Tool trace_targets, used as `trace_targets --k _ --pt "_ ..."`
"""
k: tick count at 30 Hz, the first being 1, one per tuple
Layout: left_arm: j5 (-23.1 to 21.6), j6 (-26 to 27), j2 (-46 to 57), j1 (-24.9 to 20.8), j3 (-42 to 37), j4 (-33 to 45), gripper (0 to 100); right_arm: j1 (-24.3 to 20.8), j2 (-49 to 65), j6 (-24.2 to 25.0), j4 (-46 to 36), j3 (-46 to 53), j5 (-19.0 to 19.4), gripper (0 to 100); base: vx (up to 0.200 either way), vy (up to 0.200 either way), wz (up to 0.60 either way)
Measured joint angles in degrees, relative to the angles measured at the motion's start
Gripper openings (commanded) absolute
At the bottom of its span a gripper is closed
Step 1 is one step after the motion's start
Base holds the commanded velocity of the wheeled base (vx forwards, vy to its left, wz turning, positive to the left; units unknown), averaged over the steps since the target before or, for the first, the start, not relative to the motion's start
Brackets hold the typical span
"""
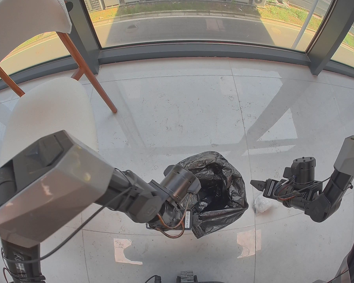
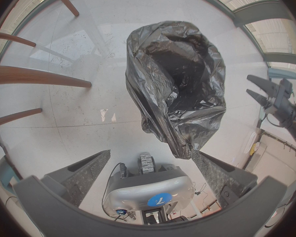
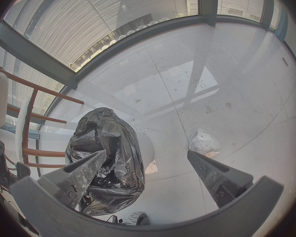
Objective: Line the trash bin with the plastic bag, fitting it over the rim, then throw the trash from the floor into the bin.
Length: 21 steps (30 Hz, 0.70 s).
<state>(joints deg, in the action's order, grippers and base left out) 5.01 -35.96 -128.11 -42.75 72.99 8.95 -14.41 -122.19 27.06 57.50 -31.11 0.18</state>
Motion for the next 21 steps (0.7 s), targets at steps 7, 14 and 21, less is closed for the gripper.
trace_targets --k 7,14,21 --pt "-5.3 3.3 6.9 4.0 -7.1 -6.6 100 0.5 0.6 0.0 0.0 1.2 -0.2 100 -0.114 0.000 0.00" --pt "-6.1 4.2 10.5 5.7 -8.8 -7.4 100 0.3 0.6 0.0 0.0 1.6 -0.3 100 -0.200 0.000 0.00" --pt "-6.1 4.2 10.8 5.7 -7.6 -9.1 100 0.2 0.7 0.0 0.0 1.7 -0.9 100 -0.114 0.000 0.00"
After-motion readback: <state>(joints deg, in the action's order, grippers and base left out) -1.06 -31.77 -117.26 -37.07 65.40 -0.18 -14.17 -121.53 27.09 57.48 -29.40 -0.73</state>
